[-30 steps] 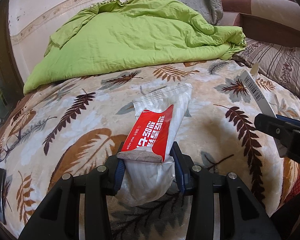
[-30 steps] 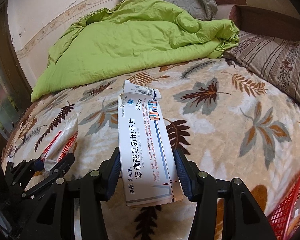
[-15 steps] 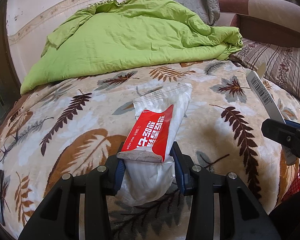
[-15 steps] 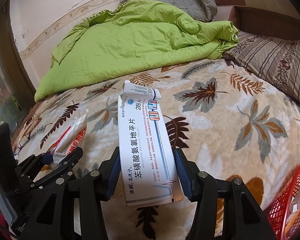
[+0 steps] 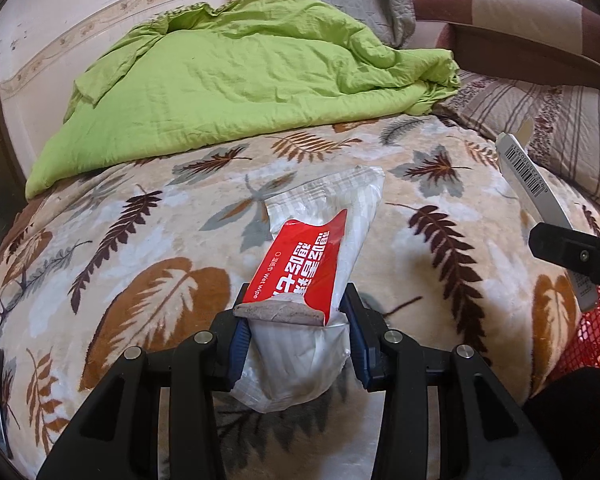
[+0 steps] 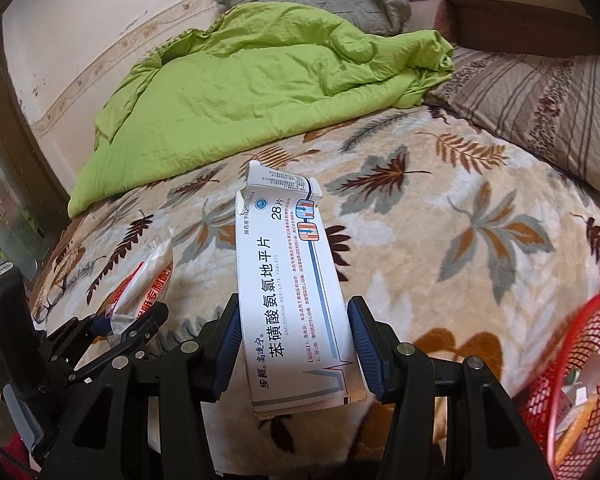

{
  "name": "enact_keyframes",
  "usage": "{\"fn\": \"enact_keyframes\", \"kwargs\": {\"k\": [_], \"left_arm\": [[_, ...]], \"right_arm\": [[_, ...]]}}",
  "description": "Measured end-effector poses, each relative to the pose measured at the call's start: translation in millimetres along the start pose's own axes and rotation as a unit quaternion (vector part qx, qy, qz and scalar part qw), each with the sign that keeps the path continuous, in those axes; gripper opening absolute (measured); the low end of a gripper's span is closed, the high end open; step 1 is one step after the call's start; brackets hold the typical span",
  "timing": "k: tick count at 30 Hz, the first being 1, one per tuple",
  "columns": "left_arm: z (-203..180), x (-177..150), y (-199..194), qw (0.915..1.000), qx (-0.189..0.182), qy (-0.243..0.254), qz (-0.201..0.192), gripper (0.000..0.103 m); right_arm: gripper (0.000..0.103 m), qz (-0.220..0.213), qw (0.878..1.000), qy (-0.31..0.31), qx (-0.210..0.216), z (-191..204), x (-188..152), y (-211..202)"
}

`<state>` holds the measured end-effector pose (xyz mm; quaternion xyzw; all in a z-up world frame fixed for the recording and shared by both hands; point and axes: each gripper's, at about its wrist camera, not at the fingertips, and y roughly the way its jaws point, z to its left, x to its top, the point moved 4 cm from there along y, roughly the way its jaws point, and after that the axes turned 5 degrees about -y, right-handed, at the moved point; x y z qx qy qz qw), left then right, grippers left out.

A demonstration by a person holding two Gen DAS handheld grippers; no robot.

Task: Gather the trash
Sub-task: 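Hold the white box and red-white wrapper lifted above the bed, then carry the white box and wrapper over the red basket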

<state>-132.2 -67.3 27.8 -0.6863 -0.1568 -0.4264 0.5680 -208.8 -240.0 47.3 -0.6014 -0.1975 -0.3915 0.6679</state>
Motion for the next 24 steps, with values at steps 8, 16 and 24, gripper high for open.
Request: {"fn": "enact_keyframes", "kwargs": {"k": [8,16,24], "left_arm": [[-16,4,-11,0.9997,-0.021,0.011,0.002,0.041],[-37,9,-22,0.9987,-0.045,0.024,0.008,0.041],[-63,19,-31,0.9968,-0.068,0.039,0.013,0.041]], "right_arm": [[0.057,-0.008,1.0,0.021,-0.019,-27,-6,-26],[0.056,-0.013,0.997,0.056,-0.042,-59,-11,-47],[0.057,-0.024,0.996,0.064,-0.054,-77,-11,-68]]}}
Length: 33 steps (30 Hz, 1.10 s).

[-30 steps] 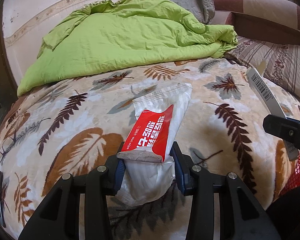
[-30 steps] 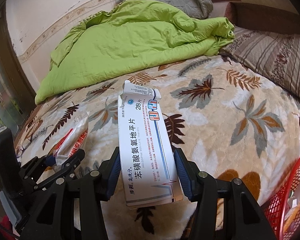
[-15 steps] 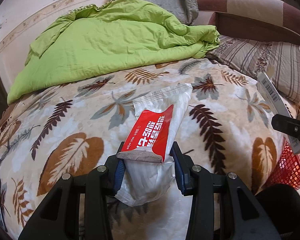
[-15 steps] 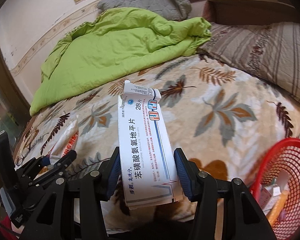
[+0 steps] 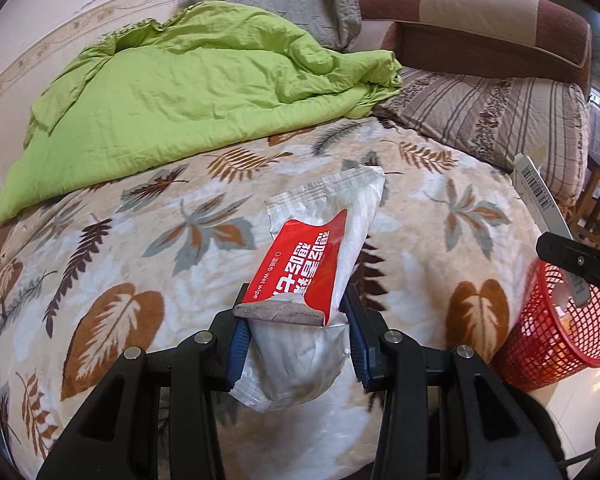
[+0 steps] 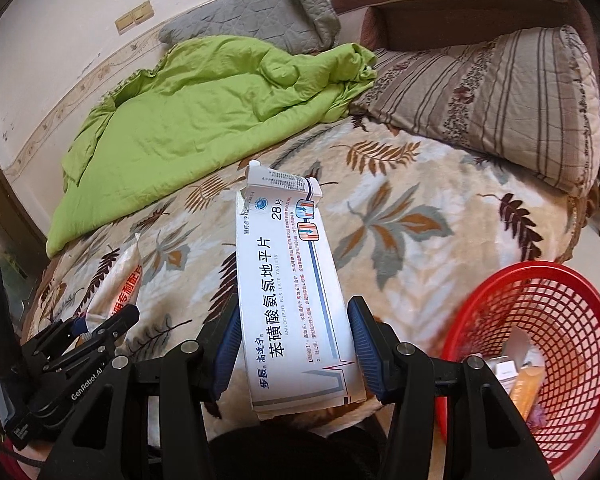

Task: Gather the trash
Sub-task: 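Carry the white box and wrapper over the red basket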

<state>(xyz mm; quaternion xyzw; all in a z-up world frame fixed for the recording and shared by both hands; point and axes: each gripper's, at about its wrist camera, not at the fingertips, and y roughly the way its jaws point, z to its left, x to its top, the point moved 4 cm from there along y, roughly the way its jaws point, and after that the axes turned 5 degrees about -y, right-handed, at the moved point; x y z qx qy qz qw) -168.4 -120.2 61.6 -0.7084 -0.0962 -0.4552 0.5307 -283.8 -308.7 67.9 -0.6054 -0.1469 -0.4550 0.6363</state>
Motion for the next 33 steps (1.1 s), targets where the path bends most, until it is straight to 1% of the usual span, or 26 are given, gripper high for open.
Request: {"fn": "enact_keyframes", "kwargs": {"k": [5,13,18,27,33], "left_arm": [[-19,7,-4,0.9998,-0.011,0.017,-0.003,0.041],[-52,13,-8,0.9984,-0.037,0.042,0.0,0.041],[-79,17,-15,0.9964,-0.062,0.057,0.004,0.041],[-147,21,-30,0.9872,-0.123,0.1,0.013,0.041],[-182,24,-29,0.9805,-0.157,0.114,0.032,0.041]], "right_arm": [[0.057,-0.005,1.0,0.015,-0.014,-19,0,-13],[0.057,-0.015,0.997,0.049,-0.049,-66,-7,-37],[0.057,-0.022,0.994,0.071,-0.075,-98,-11,-56],[0.057,-0.034,0.986,0.114,-0.113,-149,-23,-93],[0.057,-0.028,0.982,0.142,-0.117,-172,-35,-104]]}}
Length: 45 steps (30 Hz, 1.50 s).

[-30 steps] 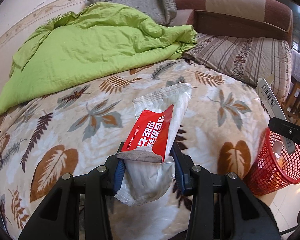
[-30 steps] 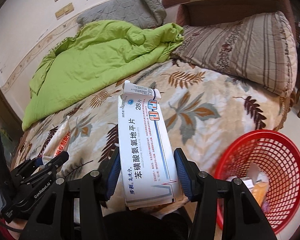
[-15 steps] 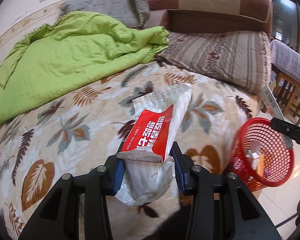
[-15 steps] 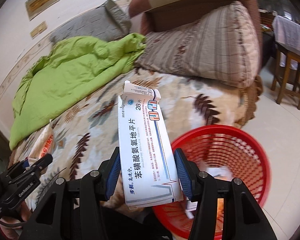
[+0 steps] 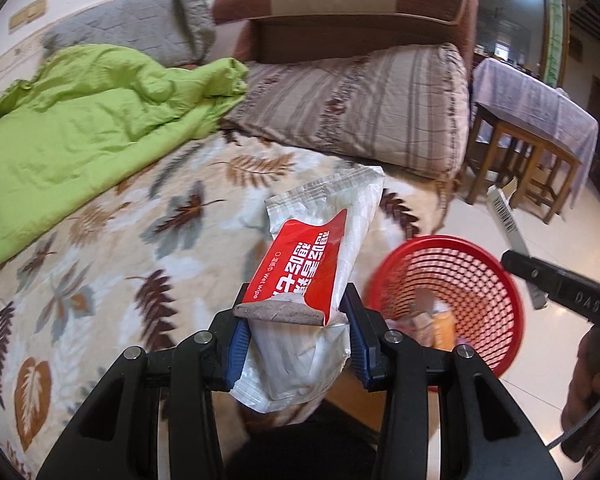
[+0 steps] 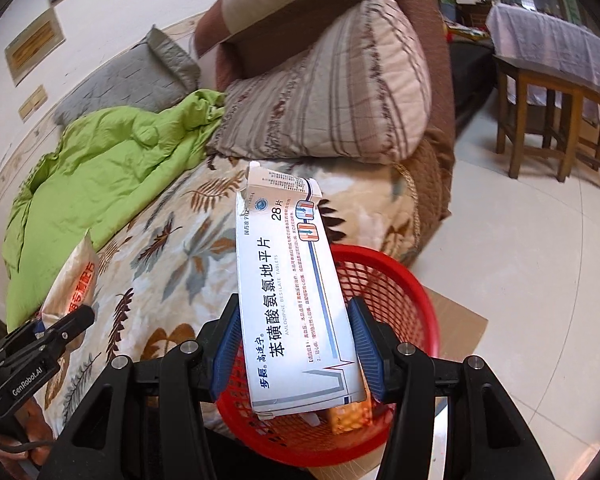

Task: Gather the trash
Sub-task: 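Carry the white box and wrapper over the red basket, then lower both items into the red basket and open both grippers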

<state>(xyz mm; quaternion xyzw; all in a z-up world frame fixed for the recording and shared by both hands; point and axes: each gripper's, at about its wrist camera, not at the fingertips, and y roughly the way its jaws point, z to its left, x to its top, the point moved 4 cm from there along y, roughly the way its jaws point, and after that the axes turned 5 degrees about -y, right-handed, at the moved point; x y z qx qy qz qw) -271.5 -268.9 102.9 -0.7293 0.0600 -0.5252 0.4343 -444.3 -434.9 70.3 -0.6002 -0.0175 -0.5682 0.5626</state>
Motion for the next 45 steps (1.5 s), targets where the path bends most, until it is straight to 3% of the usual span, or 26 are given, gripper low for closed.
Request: {"fn": "enact_keyframes", "kwargs": {"k": [7,15,23,32,45], "left_arm": [[-35,-2,23,0.9985,-0.038,0.006,0.039,0.041],[-61,-14,47,0.995,-0.057,0.021,0.079,0.041],[-84,-23,64,0.993,-0.054,0.044,0.095,0.041],[-86,-33,82,0.9921,-0.035,0.056,0.107,0.041],[-92,-36,92,0.9911,-0.037,0.06,0.113,0.044]], "right_arm": [[0.057,0.005,1.0,0.02,-0.004,-22,-5,-3],[0.057,0.019,0.999,0.035,0.0,-34,-11,5],[0.057,0.029,0.999,0.036,-0.005,-43,-17,13],[0.058,0.046,0.998,0.032,-0.011,-46,-24,24],[0.058,0.049,0.998,0.03,-0.019,-49,-23,29]]}}
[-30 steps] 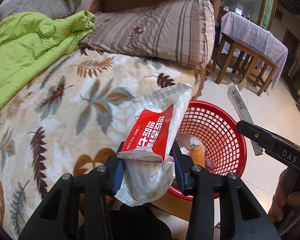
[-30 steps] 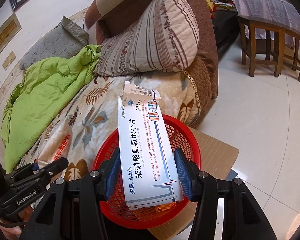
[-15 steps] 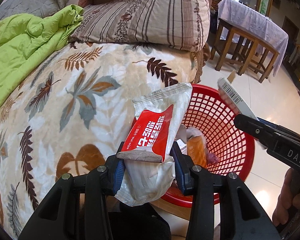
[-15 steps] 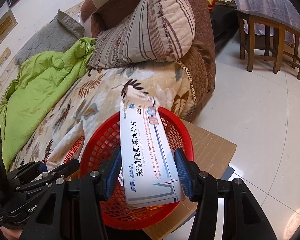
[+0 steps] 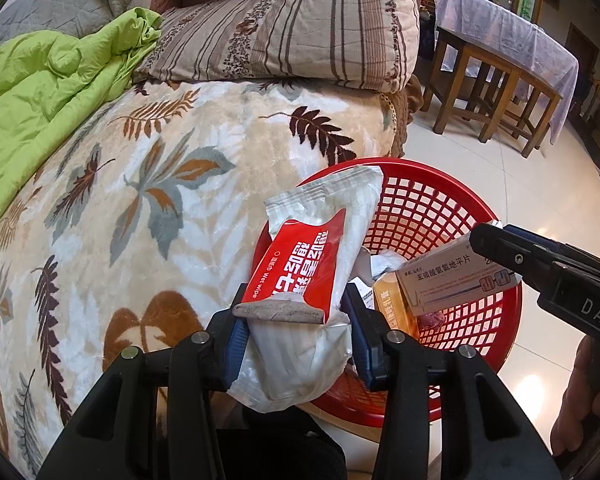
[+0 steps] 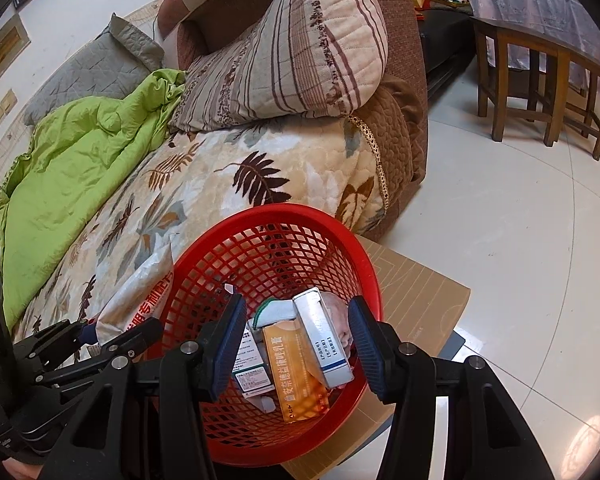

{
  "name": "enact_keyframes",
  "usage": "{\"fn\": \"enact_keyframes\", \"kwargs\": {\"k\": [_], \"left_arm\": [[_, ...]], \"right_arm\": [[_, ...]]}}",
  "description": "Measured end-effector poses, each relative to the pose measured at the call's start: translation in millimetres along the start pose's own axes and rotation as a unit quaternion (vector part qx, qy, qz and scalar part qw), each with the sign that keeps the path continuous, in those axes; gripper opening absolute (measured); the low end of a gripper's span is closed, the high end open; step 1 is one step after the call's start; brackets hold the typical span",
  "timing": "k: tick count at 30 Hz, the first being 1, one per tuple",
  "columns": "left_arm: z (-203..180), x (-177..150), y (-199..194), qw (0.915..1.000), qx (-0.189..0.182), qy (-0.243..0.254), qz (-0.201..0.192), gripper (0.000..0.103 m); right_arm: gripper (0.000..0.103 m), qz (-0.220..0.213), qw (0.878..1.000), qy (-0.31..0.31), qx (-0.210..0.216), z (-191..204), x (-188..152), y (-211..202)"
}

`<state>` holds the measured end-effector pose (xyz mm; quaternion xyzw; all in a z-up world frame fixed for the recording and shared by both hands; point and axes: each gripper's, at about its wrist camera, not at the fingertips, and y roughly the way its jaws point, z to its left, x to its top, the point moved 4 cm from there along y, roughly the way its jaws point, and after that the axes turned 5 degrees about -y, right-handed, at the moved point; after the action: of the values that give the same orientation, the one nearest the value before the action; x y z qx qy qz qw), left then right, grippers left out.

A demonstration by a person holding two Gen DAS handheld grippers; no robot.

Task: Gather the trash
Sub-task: 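Lower both items into the red basket and open both grippers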

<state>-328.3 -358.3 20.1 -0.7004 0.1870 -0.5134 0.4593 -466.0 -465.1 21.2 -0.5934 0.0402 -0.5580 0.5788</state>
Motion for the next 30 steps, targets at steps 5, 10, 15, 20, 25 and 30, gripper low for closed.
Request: {"fn": "enact_keyframes", "kwargs": {"k": [5,10,15,20,25,30], "left_arm": [[-1,0,0,1.0,-0.008,-0.002,0.0,0.052],[-1,0,-4,0.9999,-0.013,-0.005,-0.005,0.057],[3,3,-17,0.9995,-0.019,-0.016,-0.02,0.066],[14,8,-33,0.9986,-0.022,-0.033,-0.035,0.068],[26,12,-49,0.9972,-0.009,-0.041,-0.061,0.076],[34,9,-59,0.9963,0.003,-0.037,-0.077,0.079]], "right_arm": [[0.058,-0.002,1.0,-0.003,-0.004,1,1,-1],[0.058,-0.006,1.0,0.001,-0.007,2,4,-2],[0.061,-0.025,1.0,-0.005,-0.01,8,14,-5],[0.061,-0.056,0.998,-0.024,-0.02,18,35,-14],[0.067,-0.089,0.994,-0.051,-0.039,31,46,-33],[0.081,-0.095,0.991,-0.058,-0.079,34,42,-43]]}}
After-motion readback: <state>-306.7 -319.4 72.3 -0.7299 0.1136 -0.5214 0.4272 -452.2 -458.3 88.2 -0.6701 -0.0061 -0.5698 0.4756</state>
